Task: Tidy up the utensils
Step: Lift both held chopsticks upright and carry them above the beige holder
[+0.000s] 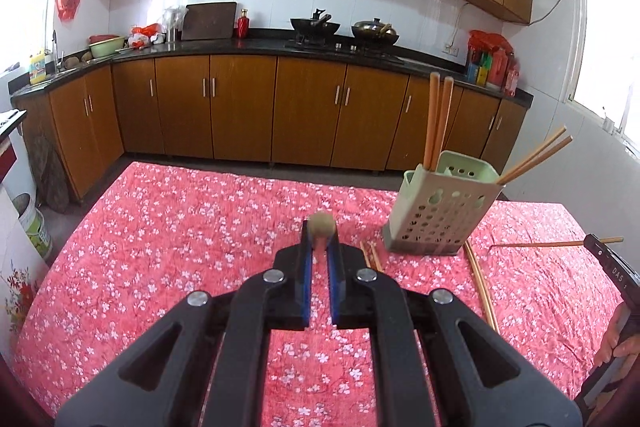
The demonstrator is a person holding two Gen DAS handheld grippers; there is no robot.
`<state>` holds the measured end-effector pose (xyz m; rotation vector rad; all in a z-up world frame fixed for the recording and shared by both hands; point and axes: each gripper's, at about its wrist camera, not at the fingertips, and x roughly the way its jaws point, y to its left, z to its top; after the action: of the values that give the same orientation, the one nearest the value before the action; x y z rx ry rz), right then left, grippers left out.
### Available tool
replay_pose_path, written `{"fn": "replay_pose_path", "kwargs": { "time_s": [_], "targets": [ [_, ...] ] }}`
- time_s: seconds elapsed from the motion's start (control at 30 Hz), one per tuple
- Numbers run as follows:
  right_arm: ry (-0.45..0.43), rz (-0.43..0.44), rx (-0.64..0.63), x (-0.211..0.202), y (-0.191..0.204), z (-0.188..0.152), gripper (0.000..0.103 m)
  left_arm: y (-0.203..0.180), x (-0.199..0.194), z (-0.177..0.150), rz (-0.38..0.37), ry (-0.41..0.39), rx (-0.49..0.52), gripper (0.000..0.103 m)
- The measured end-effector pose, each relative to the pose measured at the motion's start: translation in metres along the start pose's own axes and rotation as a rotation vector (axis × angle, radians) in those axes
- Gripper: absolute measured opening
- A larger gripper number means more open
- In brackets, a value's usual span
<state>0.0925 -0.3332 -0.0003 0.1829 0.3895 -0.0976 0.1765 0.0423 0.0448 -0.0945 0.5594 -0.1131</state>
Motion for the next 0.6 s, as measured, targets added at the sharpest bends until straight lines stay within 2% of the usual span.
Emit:
{"fn": "replay_pose_path", "kwargs": {
  "time_s": [0.3,0.6],
  "targets": [
    [-0.077,0.040,0.003,-0.020,0.008,0.019,0.008,-0.010,-0.010,0.014,-0.035,-0.035,0.013,0.008],
    [-0.154,0.205,0.044,-0.046,0.028,0.061,0.008,-0.033,-0.032,0.049,-0.138,-0.107,0.011,0.008]
  ]
}}
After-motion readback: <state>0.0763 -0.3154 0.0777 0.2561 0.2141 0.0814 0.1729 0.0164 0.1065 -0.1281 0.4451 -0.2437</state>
